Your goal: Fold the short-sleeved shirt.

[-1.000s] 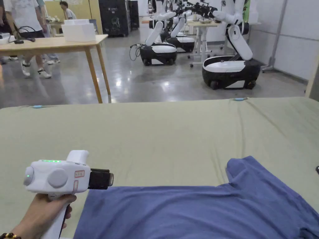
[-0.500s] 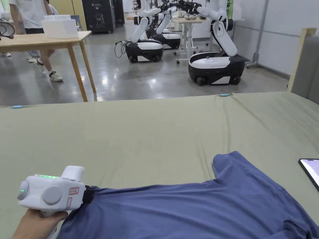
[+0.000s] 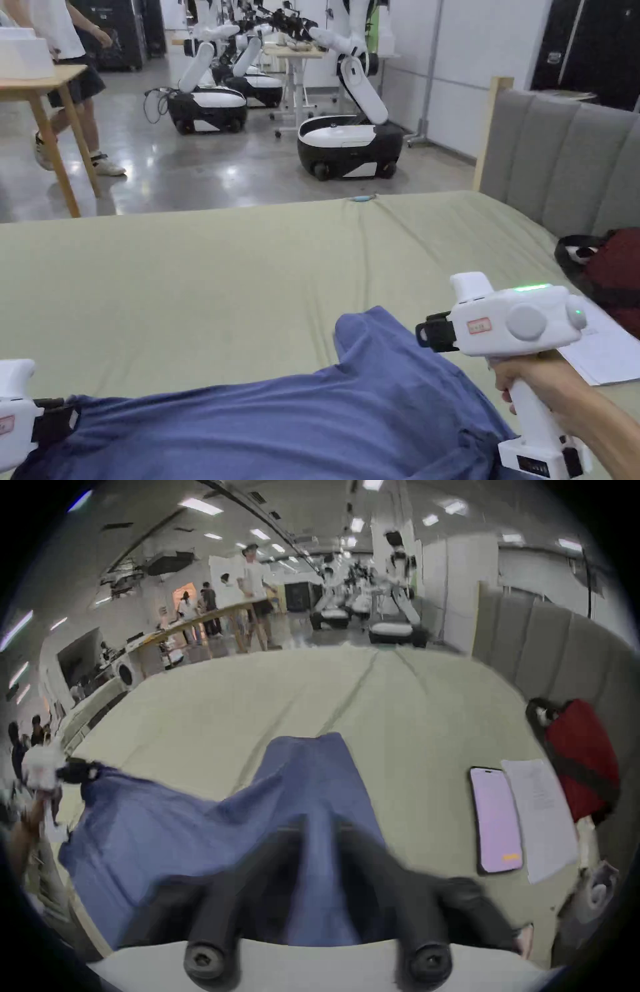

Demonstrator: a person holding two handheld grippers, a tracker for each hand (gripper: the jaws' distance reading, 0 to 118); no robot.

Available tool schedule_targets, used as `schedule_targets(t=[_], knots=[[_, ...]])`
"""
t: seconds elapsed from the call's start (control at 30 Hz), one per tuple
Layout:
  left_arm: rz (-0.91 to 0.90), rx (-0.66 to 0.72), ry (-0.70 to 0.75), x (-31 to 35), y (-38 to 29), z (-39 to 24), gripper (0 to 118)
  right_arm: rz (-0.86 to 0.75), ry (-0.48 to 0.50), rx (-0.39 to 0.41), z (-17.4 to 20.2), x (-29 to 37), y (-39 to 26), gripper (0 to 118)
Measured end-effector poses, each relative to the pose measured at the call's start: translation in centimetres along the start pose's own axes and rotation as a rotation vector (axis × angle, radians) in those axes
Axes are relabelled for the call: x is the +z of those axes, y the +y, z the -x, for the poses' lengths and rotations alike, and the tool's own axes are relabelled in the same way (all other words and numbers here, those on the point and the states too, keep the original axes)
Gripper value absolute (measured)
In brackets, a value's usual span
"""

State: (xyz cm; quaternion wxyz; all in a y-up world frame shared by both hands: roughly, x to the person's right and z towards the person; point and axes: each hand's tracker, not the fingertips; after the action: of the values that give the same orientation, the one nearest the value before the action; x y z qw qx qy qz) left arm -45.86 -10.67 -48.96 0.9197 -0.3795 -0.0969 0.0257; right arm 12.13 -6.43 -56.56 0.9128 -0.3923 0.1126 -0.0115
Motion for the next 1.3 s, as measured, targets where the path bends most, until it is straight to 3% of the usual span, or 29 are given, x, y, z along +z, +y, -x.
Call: schedule_targets(t=[0.03, 0.13, 0.3, 0.37, 0.4, 0.43, 0.47, 0.5, 0.73, 1.03, 1.17, 1.3], knots=[[0.002, 0.003, -0.001, 0.1, -0.2, -0.2, 0, 0.058, 0.003, 0.004, -0.4, -1.8, 0.5, 114], [0.005, 0.008, 0.003, -0.1, -0.5, 0.0, 0, 0.111, -0.043, 0.088, -0.4, -4.9, 1.1, 110], [0.017, 0.025, 0.008, -0.9, -0.8, 0.3, 0, 0.318, -0.159, 0.127, -0.6, -8.1, 0.5, 108], [0.022, 0.032, 0.001, -1.1, -0.9, 0.6, 0, 0.388, -0.172, 0.147, -0.8, -8.4, -0.4, 88], [0.024, 0.032, 0.003, -1.1, -1.0, 0.5, 0, 0.334, -0.14, 0.13, -0.1, -7.4, -0.6, 83], [0.026, 0.03, 0.005, -1.1, -1.0, 0.3, 0, 0.313, -0.137, 0.11, -0.1, -7.0, -0.5, 68], [0.029, 0.026, 0.003, -1.2, -1.1, 0.5, 0, 0.325, -0.123, 0.099, -0.1, -6.6, -0.4, 43], [0.03, 0.022, 0.001, -1.3, -1.1, 0.4, 0, 0.302, -0.13, 0.129, 0.1, -6.3, -0.5, 0], [-0.004, 0.03, -0.019, 1.1, -0.5, 0.3, 0, 0.199, -0.136, 0.206, 2.9, -1.6, 0.3, 0], [-0.108, -0.049, -0.075, 13.2, -5.7, -0.7, 0, -0.056, -0.038, 0.313, 5.9, 16.3, -5.9, 1], [-0.138, 0.004, -0.114, 16.4, -10.8, -0.1, 0, -0.07, 0.024, 0.322, 5.5, 20.4, -11.9, 1], [-0.061, 0.041, -0.126, 16.0, -15.3, -0.5, 0, 0.061, 0.05, 0.284, 4.9, 19.6, -17.8, 1]])
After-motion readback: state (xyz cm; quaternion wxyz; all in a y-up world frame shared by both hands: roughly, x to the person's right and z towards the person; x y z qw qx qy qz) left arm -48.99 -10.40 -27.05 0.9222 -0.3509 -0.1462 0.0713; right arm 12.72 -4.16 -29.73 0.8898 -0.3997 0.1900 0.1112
